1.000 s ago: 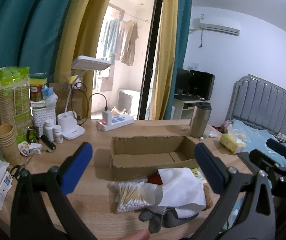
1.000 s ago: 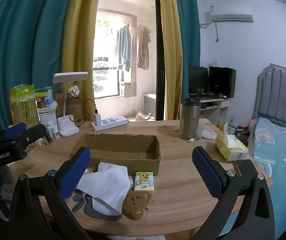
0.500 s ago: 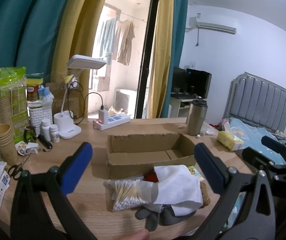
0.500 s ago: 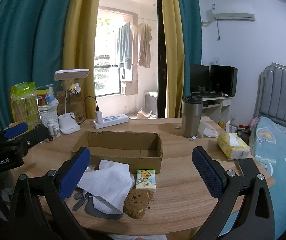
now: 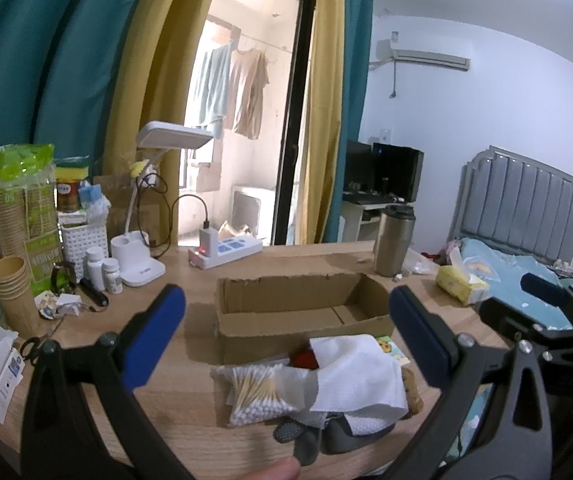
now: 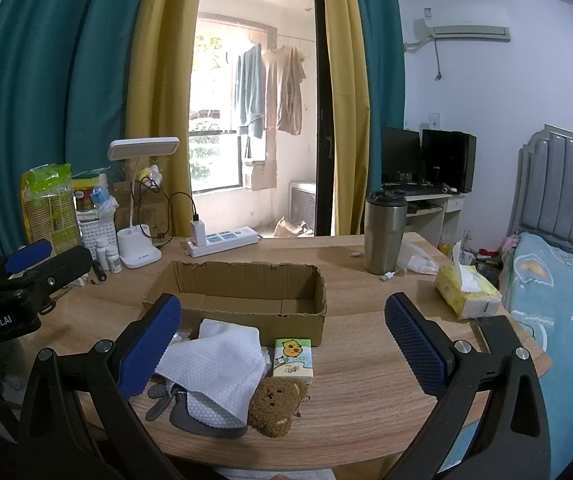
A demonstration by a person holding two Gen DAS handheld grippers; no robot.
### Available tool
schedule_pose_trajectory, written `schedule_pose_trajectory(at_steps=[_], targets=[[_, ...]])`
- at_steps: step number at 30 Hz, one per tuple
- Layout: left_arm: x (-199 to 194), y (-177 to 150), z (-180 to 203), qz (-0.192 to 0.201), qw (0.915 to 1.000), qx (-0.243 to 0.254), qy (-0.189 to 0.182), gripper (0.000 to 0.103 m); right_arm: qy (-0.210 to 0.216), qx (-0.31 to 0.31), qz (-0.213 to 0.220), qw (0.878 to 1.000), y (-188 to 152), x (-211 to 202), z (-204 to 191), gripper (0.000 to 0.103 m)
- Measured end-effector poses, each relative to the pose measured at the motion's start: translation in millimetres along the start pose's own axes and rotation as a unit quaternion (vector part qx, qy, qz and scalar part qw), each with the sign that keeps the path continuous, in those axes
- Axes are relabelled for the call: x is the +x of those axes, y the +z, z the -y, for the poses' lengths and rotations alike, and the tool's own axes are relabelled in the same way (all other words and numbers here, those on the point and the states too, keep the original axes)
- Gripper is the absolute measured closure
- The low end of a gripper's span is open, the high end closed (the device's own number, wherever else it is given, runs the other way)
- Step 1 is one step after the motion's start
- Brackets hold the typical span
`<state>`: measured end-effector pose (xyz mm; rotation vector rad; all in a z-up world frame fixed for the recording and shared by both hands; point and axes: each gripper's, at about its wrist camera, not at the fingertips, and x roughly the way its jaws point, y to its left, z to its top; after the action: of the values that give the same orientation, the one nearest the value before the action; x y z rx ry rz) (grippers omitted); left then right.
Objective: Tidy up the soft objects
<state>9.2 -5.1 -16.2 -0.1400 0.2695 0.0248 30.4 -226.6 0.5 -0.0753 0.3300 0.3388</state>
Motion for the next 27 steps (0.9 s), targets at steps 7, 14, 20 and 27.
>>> schedule_pose_trajectory(at_steps=[7,14,20,27], targets=[[-1.0,1.0,0.2,0.001,1.0000,0.005,0.001,0.000,0.000,0.000,0.000,1.000,0.8,0.4,-0.1,0.000],[-1.8,1.5,-0.5,0.002,1.0000,0.008,-0.005,0.000,0.000,0.000,0.000,1.000,0.5,0.2,-0.2,0.000],[-1.9,1.5,0.1,0.000,0.9999,0.012,-0.002,0.000,0.000,0.000,-0.001,1.000,0.2,0.9,-0.6,0.000],[-2.3,0.1,-2.6,0.000,1.0000,0.005,-0.002,0.000,0.001,0.000,-0.003,1.000,-0.1,1.2,-1.1,0.000]])
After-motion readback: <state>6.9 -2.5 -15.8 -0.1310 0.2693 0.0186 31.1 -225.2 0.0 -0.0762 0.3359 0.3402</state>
